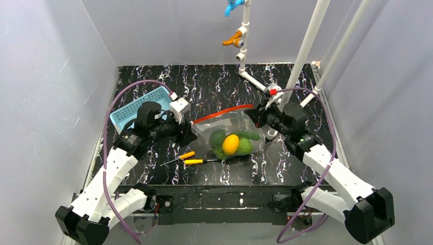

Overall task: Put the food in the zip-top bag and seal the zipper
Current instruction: Zip the zipper food storage bag at the center of the board, then place the zipper food storage bag at the center of the board.

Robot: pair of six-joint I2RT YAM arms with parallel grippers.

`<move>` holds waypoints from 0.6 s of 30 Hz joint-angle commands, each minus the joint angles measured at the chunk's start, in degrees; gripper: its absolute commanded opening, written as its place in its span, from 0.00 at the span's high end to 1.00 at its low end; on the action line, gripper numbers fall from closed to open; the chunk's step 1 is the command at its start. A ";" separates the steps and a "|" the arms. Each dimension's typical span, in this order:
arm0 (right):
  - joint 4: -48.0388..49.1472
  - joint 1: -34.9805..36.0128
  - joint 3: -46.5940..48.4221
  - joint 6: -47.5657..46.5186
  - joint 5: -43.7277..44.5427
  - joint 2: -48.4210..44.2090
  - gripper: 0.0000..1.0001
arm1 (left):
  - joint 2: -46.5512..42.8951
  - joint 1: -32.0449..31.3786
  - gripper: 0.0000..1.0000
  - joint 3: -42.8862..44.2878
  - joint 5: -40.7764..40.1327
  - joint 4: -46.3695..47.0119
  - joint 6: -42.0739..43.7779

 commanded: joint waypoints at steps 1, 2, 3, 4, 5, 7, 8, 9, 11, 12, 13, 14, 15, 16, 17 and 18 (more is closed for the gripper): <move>-1.30 1.57 4.80 -2.67 5.83 1.90 0.99 | -0.97 0.25 0.34 -1.54 -4.30 3.84 -6.76; -2.18 1.57 5.73 -2.81 6.64 2.78 0.99 | -1.63 0.25 0.31 -1.40 -5.44 3.96 -7.41; -3.37 1.61 6.92 -3.05 7.52 3.78 0.99 | -2.46 0.20 0.26 -1.11 -6.31 4.01 -7.52; -4.64 1.57 8.08 -3.12 8.28 4.90 0.99 | -3.33 0.23 0.16 -0.65 -7.20 4.10 -7.77; -5.43 1.57 9.21 -3.23 8.74 6.11 0.99 | -4.47 0.19 0.12 0.01 -8.69 4.17 -8.18; -5.98 1.70 10.70 -3.37 10.00 8.57 0.99 | -6.44 0.23 0.05 1.24 -11.54 3.61 -9.26; -6.04 1.74 11.43 -3.37 10.96 9.98 0.99 | -7.48 0.24 0.05 1.96 -13.13 2.97 -10.06; -6.40 1.82 12.35 -3.16 11.93 11.11 0.99 | -8.18 0.25 0.04 2.88 -15.03 2.01 -10.89; -7.24 2.04 14.35 -3.02 14.60 13.73 0.99 | -8.98 0.25 0.03 4.85 -18.85 -0.68 -12.90; -8.00 2.35 15.68 -3.13 15.90 15.22 0.99 | -9.34 0.23 0.03 5.74 -20.90 -2.18 -14.22; -8.68 2.73 16.95 -3.17 17.37 16.60 0.99 | -9.72 0.25 0.02 6.50 -22.67 -3.68 -15.69; -9.43 3.18 18.33 -3.18 19.17 18.15 0.99 | -10.09 0.25 0.02 7.29 -23.89 -4.98 -17.01; -9.84 3.86 19.57 -3.59 20.68 19.57 0.99 | -10.59 0.25 0.02 7.92 -24.44 -5.96 -17.77; -10.33 4.45 21.41 -4.01 22.82 21.45 0.99 | -11.11 0.25 0.02 8.39 -24.59 -6.80 -18.39; -11.24 5.07 23.45 -4.57 24.99 23.56 0.99 | -11.80 0.20 0.02 8.86 -24.67 -7.38 -19.02; -13.51 5.69 25.65 -5.42 26.97 25.54 0.99 | -12.45 0.24 0.02 9.31 -24.77 -7.86 -19.80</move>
